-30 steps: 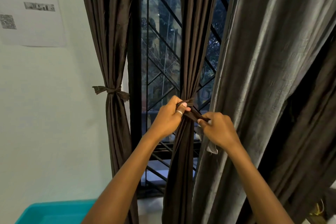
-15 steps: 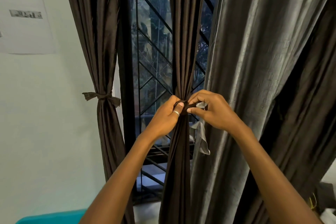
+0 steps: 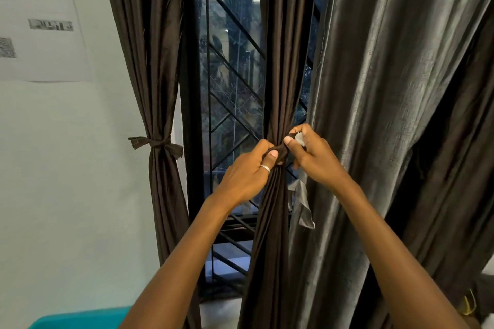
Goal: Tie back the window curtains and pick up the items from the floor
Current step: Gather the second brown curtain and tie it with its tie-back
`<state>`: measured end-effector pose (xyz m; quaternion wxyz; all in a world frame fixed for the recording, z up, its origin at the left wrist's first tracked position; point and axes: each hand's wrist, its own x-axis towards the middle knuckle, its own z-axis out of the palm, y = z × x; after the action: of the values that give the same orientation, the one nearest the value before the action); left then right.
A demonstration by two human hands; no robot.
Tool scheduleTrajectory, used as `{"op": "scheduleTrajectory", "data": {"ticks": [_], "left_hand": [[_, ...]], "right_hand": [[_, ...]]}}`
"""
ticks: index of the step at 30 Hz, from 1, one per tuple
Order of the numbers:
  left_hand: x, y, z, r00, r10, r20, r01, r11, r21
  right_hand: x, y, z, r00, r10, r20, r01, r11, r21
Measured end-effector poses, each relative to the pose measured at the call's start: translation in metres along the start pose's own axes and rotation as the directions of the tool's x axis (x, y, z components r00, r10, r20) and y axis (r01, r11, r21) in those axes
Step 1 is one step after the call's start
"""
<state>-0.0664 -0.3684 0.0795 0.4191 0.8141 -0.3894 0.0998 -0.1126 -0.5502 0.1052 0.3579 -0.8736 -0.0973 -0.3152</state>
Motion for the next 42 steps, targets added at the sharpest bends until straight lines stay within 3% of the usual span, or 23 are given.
{"op": "scheduleTrajectory", "data": {"ticks": [3, 6, 18, 25, 33, 42], "left_hand": [[-0.002, 0.009, 0.002, 0.992, 0.127, -0.005, -0.121, 0.955, 0.272], [-0.002, 0.012, 0.009, 0.976, 0.216, -0.011, -0.197, 0.906, 0.374], [0.007, 0.006, 0.015, 0.979, 0.201, -0.007, -0.200, 0.977, 0.071], [0.009, -0.001, 0.011, 0.988, 0.154, -0.017, -0.155, 0.987, -0.039], [0.007, 0.004, 0.009, 0.996, 0.086, -0.014, -0.088, 0.987, -0.133], [0.009, 0.000, 0.004, 0.997, 0.073, 0.020, -0.068, 0.980, -0.189]], "right_hand": [[0.003, 0.008, 0.002, 0.995, -0.010, -0.103, 0.006, 0.999, -0.039], [0.003, 0.013, 0.001, 0.983, 0.017, -0.180, -0.018, 1.000, -0.001], [-0.006, 0.018, 0.005, 0.924, -0.158, -0.347, 0.112, 0.982, -0.151], [-0.017, 0.011, 0.009, 0.978, -0.002, -0.207, 0.016, 0.997, 0.070], [-0.008, 0.009, 0.008, 0.946, 0.056, -0.319, -0.030, 0.996, 0.088], [-0.006, -0.009, 0.005, 0.943, -0.030, -0.332, 0.088, 0.983, 0.161]]}}
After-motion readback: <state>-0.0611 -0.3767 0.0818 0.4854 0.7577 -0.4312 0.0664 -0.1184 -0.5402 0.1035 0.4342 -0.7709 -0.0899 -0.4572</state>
